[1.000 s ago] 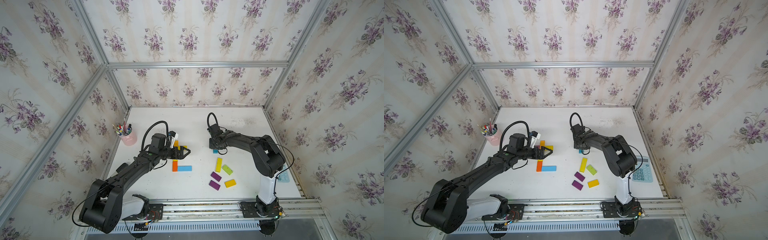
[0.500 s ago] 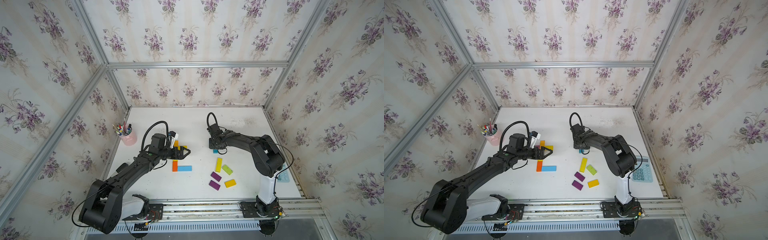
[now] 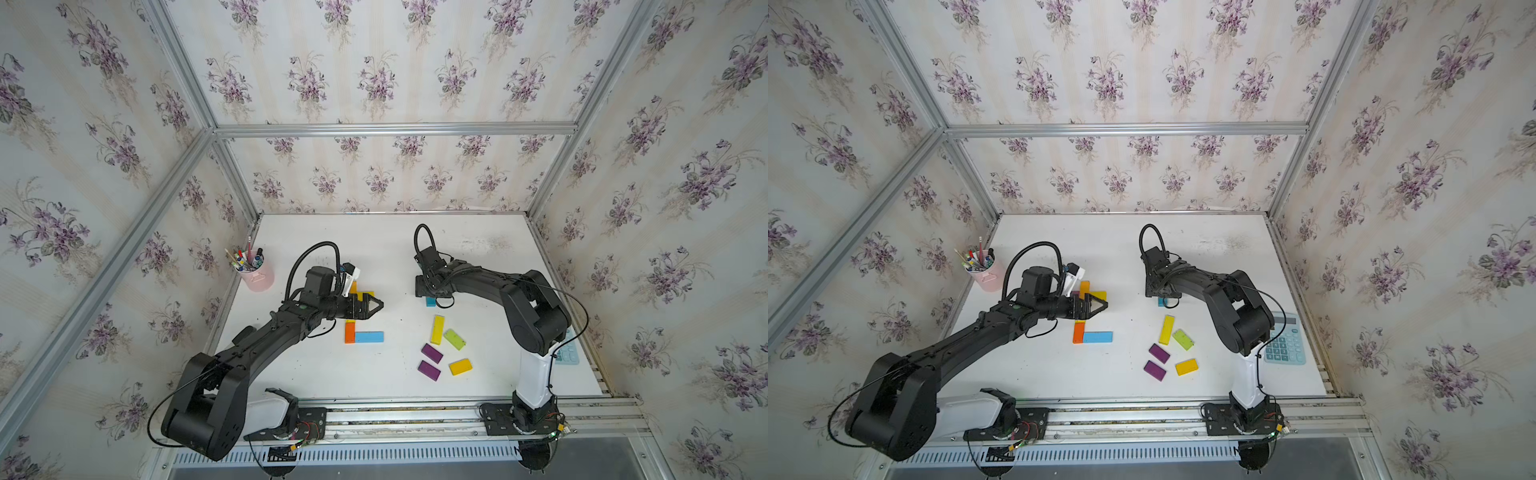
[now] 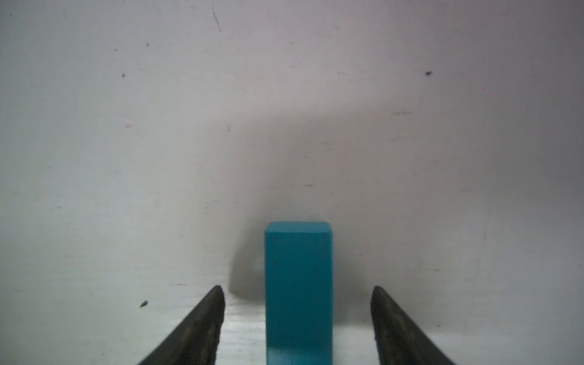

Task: Assemble the letter t with building blocks
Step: Place the building block at the center of the board, then pick up the building block from the center of the board.

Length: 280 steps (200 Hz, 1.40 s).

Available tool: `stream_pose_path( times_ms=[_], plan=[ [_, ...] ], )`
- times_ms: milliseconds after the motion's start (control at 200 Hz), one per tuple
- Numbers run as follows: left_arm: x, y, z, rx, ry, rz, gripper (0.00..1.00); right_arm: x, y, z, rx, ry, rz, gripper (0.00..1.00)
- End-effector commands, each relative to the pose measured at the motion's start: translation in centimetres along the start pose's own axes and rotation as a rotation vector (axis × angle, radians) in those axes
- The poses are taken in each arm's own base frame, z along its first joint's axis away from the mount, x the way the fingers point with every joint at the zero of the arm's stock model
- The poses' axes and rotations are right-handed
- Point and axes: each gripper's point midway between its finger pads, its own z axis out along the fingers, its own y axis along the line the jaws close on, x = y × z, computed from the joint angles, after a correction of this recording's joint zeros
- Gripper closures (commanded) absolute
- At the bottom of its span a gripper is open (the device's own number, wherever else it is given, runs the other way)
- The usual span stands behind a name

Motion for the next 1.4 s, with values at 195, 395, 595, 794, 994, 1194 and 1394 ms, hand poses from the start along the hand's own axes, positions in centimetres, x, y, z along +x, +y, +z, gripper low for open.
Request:
stream_pose_path(
  times_ms=[195, 395, 595, 794, 994, 1194, 1394],
  plan=[
    [-0.2, -2.3, -0.2, -0.01, 0.01, 0.204, 0.0, -3.4, 2.2, -4.9, -0.13, -0.155, -0.058, 0.0],
    [-0.6, -3.6, -1.1, -0.054, -0.012, 0.358, 0.02, -2.4, 1.3, -9.2, -0.221, -0.254, -0.095, 0.0],
    [1.8, -6.6, 0.6, -0.044, 0.072, 0.687, 0.06, 2.4, -1.3, -9.6, -0.306, -0.27, -0.157, 0.0],
    [7.4, -9.5, 1.1, 0.14, 0.392, 1.014, 0.09, 4.5, -2.9, -9.2, -0.341, -0.26, -0.115, 0.0],
    [14.3, -8.2, 1.8, 0.343, 0.637, 1.393, 0.16, 5.4, -5.7, -9.9, -0.448, -0.27, -0.01, 0.0],
    [16.1, -7.2, 5.1, 0.295, 0.664, 1.534, 0.21, 6.9, -6.5, -12.2, -0.471, -0.344, -0.001, 0.0],
    [15.7, -7.1, 8.0, 0.223, 0.664, 1.566, 0.25, 8.4, -5.8, -15.2, -0.591, -0.435, -0.013, 0.0]
  ],
)
